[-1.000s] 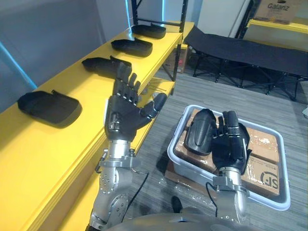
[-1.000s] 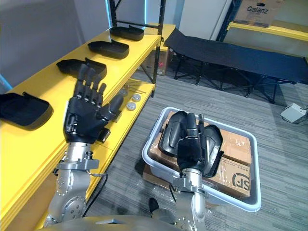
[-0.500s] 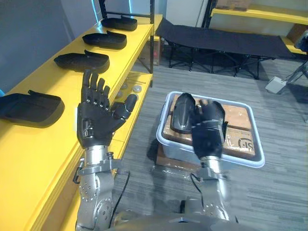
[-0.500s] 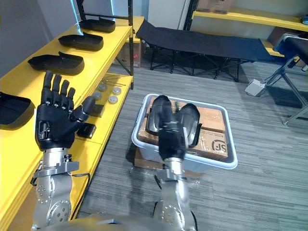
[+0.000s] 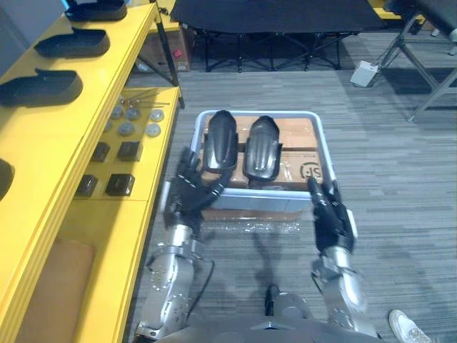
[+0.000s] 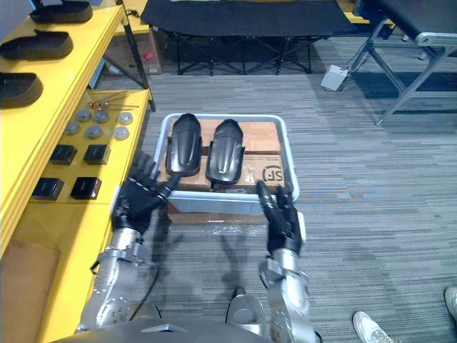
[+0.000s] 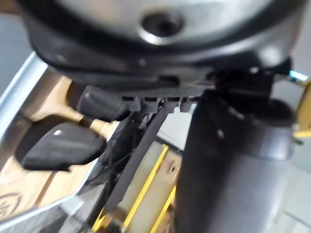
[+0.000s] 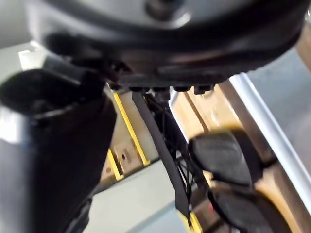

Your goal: Walk over and take three plastic housings, then place them on the shelf

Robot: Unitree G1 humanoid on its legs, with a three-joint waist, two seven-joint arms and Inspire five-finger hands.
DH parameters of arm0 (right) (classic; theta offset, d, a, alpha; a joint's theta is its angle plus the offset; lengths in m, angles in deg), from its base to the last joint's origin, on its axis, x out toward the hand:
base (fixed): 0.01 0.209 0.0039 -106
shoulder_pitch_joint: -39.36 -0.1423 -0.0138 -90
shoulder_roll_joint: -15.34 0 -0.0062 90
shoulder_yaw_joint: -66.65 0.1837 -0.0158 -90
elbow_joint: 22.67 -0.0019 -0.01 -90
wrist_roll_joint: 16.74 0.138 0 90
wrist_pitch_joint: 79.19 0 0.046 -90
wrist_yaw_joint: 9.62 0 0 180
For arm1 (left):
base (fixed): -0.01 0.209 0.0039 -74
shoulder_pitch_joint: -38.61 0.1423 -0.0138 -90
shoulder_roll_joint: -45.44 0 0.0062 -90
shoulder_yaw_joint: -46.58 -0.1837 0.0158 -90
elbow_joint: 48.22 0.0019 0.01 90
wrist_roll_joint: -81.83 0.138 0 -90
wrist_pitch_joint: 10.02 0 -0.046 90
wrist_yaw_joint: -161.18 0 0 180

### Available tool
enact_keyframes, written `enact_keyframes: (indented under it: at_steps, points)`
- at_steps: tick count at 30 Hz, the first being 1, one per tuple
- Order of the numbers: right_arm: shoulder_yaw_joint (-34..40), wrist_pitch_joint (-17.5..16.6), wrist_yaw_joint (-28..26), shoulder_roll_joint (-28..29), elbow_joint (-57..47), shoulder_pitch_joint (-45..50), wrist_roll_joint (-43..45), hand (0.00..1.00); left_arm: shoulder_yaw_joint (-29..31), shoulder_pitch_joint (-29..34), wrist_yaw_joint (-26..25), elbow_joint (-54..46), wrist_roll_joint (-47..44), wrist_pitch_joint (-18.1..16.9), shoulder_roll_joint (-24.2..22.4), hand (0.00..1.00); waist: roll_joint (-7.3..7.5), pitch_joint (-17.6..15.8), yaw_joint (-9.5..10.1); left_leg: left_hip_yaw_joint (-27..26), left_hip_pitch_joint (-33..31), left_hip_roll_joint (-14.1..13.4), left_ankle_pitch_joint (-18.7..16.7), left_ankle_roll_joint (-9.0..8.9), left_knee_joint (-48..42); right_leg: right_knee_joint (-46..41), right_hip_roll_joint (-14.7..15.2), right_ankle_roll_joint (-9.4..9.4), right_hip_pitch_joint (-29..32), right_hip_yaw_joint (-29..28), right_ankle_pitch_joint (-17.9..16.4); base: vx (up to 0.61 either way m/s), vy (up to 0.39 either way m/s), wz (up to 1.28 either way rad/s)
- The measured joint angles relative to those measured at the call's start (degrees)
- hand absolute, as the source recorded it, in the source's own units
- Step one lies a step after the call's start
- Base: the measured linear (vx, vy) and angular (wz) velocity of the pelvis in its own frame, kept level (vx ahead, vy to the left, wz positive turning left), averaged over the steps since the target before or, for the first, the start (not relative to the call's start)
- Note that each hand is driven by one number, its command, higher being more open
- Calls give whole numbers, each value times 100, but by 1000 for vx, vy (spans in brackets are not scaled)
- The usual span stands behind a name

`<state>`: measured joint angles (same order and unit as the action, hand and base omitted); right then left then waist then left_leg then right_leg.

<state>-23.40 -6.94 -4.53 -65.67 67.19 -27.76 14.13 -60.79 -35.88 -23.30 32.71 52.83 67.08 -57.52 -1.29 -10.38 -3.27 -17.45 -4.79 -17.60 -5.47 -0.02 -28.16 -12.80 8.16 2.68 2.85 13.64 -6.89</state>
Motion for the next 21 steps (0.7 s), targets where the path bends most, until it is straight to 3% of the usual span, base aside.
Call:
enact_keyframes:
  at_steps: [2,4,6,8,12,17,21]
  points:
    - [285,-41,-18,-63,-3,123,13,100,13,47,143,-237,10,0,14,100,-68,34,-1,407,173,681,-179,-13,542,209,-55,-82,19,-282,176,30,-69,-69]
    - [275,-41,-91,-66,-3,178,12,100,70,95,157,-476,10,0,22,100,-92,49,3,452,350,927,-189,16,1004,307,-134,-91,22,-405,262,15,-19,-45]
    - [101,-37,-176,-71,-9,198,-34,100,250,172,362,-719,41,30,26,100,-235,180,50,454,663,892,-258,-93,1832,463,-377,-58,157,-503,425,-13,21,-37]
    - [-18,40,-167,-32,-8,108,-89,100,379,176,411,-727,231,110,34,100,-296,236,123,404,696,886,-296,-260,2108,765,-489,-1,193,-601,676,-60,68,-36]
    - [-343,66,-11,263,62,93,-72,100,502,222,272,-508,805,570,275,100,-32,327,191,376,532,970,-318,-381,2021,1557,-390,115,-15,-591,1158,-111,87,-5]
    - [-337,164,318,319,414,-55,-127,100,838,234,-91,713,1708,1356,249,100,101,427,201,356,523,1096,-273,-409,1993,1623,-289,161,-34,-585,1228,-31,49,-1]
    - [-264,340,656,321,853,-126,-363,100,1007,397,-399,1376,2294,1593,184,100,145,438,308,360,528,1091,-326,-421,1940,1712,-297,170,-120,-488,1285,0,0,0]
